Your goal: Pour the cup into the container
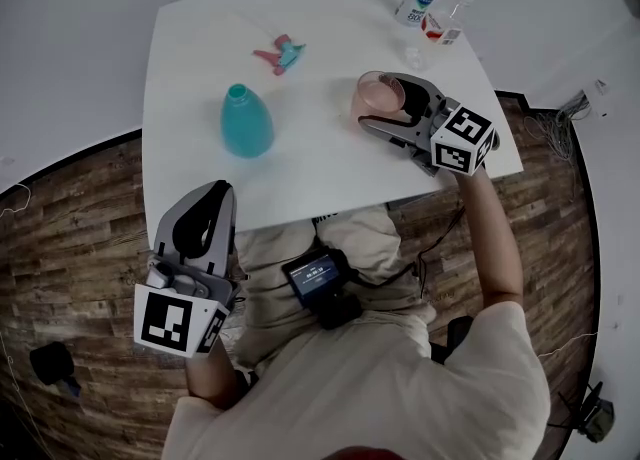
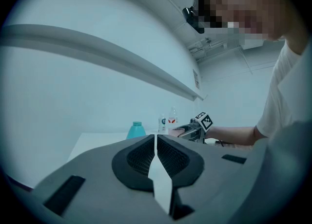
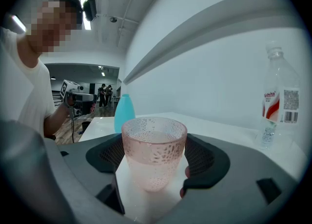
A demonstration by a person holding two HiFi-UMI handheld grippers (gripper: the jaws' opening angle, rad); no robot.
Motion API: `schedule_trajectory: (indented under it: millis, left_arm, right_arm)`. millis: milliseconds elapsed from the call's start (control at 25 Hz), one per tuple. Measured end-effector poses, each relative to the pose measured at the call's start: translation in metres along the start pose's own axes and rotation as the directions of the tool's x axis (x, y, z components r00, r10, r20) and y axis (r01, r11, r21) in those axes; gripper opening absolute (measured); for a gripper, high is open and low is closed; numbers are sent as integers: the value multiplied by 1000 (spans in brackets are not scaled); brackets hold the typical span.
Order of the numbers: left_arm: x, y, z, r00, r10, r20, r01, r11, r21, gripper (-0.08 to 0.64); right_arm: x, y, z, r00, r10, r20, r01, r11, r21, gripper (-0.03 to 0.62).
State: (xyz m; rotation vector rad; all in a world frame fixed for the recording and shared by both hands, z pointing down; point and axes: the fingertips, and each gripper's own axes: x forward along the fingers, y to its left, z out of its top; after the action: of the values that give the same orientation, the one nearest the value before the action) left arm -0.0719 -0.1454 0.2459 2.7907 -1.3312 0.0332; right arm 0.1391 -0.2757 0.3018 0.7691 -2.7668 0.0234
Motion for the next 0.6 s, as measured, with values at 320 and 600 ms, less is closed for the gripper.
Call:
schedule_trajectory:
  millis: [320, 600]
  left_arm:
    - [-2, 1, 1, 1000, 3, 3, -3, 1000, 0, 12]
    - [-2, 4, 2, 1000, 5, 4, -5, 1000, -5, 12]
  right_arm:
    - [-1, 1, -1, 1000, -17, 3, 17, 1000, 9, 380]
    - [-1, -2, -1, 999, -43, 12, 43, 999, 15, 380]
